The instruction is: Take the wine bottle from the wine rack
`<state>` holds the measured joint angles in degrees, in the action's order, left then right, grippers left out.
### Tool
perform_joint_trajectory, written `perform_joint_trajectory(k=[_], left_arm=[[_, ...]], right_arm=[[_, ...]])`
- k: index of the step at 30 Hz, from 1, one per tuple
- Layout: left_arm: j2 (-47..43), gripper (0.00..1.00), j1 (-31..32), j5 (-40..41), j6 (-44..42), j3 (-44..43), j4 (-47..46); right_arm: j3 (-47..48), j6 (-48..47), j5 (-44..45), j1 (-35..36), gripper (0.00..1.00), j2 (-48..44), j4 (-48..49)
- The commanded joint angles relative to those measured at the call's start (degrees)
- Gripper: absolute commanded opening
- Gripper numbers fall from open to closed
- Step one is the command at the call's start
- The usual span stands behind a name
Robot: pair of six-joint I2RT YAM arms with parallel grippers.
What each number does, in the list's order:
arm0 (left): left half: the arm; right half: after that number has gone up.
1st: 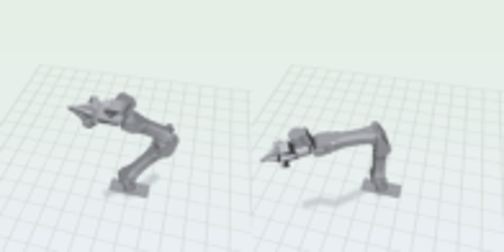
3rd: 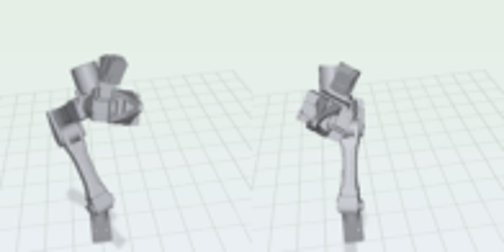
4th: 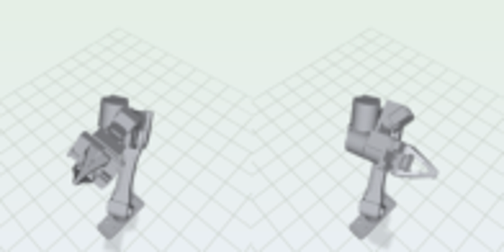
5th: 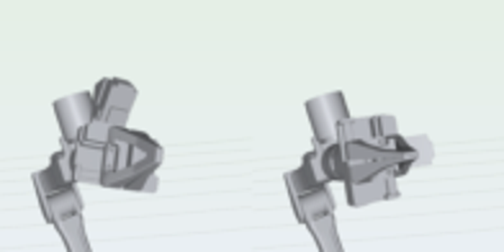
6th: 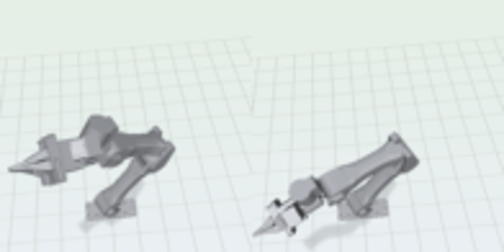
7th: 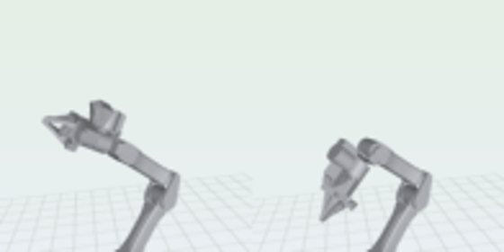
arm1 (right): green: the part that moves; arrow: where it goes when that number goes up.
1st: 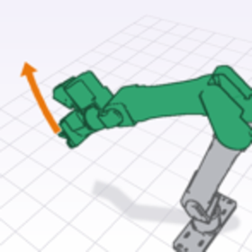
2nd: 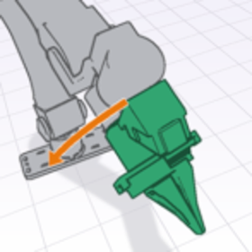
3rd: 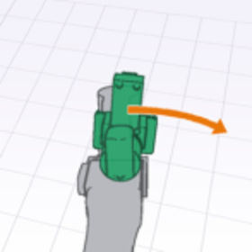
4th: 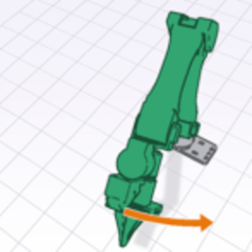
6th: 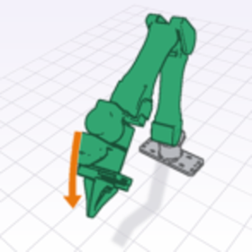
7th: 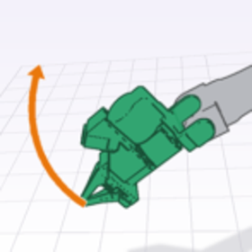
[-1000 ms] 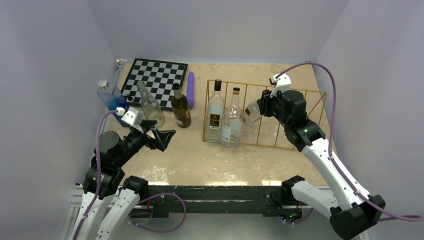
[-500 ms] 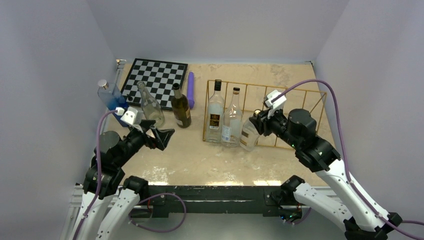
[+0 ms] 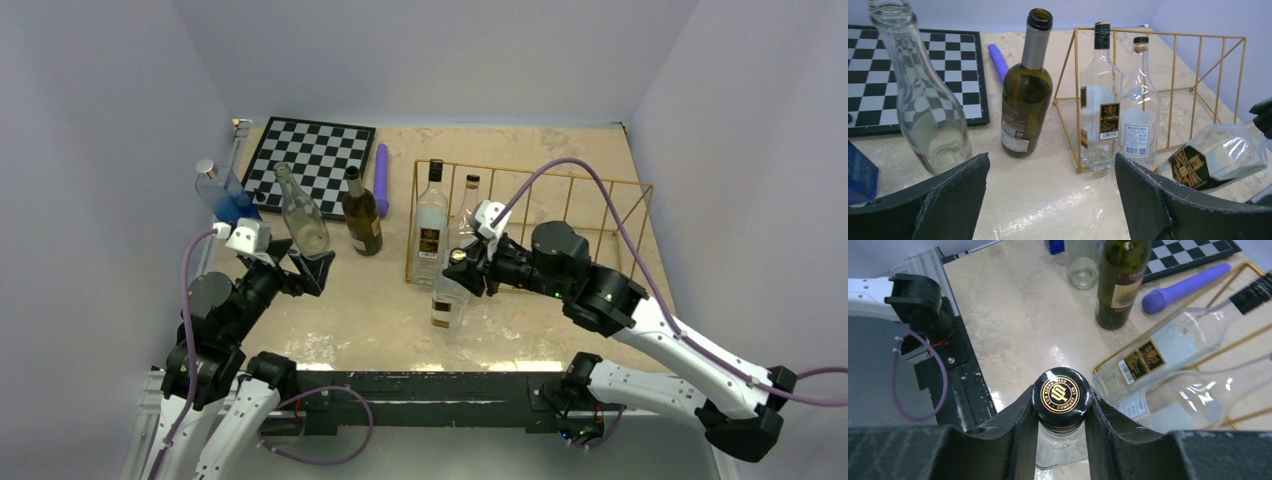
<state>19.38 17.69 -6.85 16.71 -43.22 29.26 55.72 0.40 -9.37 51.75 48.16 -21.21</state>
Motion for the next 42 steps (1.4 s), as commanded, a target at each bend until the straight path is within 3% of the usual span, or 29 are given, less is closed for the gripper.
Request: perform_joint_trajectory(k=[1, 9, 15, 24, 30, 38, 42], left_arm=[[-1.28, 0.98, 0.06, 4.68, -0.63, -0.46, 0.19], [-1.35, 0.96, 0.06, 4.14, -0.76, -0.41, 0.10], [-1.17, 0.96, 0.06, 2.98, -0.89, -0.39, -0.25], [-0.85, 0.96, 0.06, 2.09, -0.98, -0.31, -0.34], [-0.38, 0.97, 0.06, 2.25, -0.93, -0.23, -0.24], [-0.57, 0.97, 0.06, 1.34, -0.38, -0.12, -0.37], [-0.65, 0.98, 0.09, -3.86, -0.45, 0.18, -2.19]], right_arm=[[5.70, 2.21, -1.61, 3.43, 0.00, 3.47, 16.28], [9.64, 2.67, -1.02, 8.43, 0.00, 14.84, 23.73], [9.39, 1.45, 0.88, 10.17, 0.07, 19.63, 27.53], [7.30, 0.60, 3.42, 10.48, 0.21, 21.22, 29.62], [6.60, 1.53, 4.82, 10.57, 0.40, 21.71, 29.06], [7.10, 2.32, 6.00, 10.57, 0.43, 22.49, 28.74], [8.46, 4.37, 5.33, 10.57, 0.48, 19.89, 25.53]])
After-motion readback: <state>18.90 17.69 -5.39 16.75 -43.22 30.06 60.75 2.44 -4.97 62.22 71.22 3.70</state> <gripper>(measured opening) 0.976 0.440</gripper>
